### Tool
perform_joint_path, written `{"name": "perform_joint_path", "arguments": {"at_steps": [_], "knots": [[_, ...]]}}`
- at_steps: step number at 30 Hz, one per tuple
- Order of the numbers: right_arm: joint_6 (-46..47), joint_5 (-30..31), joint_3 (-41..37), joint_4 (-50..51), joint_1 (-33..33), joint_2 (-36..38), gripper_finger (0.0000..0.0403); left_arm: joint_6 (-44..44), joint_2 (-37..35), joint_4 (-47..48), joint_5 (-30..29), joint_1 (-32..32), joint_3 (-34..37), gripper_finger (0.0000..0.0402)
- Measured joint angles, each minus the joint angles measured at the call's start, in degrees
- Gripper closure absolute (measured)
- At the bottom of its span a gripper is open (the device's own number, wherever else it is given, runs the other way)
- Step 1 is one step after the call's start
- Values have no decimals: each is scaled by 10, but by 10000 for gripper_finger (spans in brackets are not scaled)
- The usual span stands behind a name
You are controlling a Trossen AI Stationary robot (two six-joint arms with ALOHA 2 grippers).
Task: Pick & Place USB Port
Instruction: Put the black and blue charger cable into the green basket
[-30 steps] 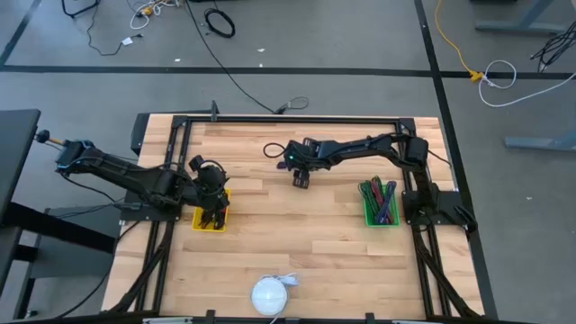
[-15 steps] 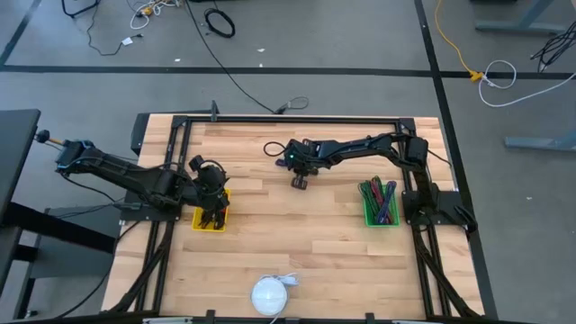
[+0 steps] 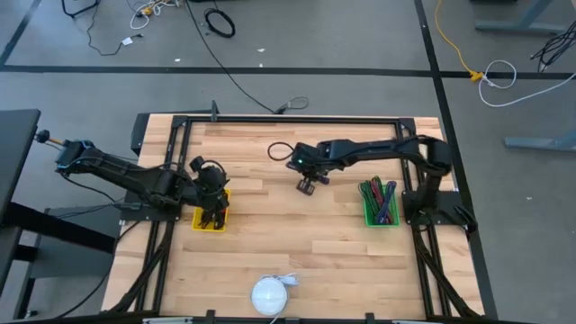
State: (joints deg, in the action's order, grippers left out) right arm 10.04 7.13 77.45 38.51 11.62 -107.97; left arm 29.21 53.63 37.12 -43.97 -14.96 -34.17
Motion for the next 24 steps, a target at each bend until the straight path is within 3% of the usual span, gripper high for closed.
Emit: {"name": "perform_joint_path", "arguments": {"at_steps": [7,13,19,24], "knots": [[157,58,0,100,-73,106,397,0,0,18,3,0,0,299],[365,165,2,207,-170,186,397,1,0,21,3,0,0,299],[613,231,2,365,-274,218,397,1,0,21,13,0,0,299],[811,242,2,480,-353,218,399,1,0,21,29,0,0,299]]}}
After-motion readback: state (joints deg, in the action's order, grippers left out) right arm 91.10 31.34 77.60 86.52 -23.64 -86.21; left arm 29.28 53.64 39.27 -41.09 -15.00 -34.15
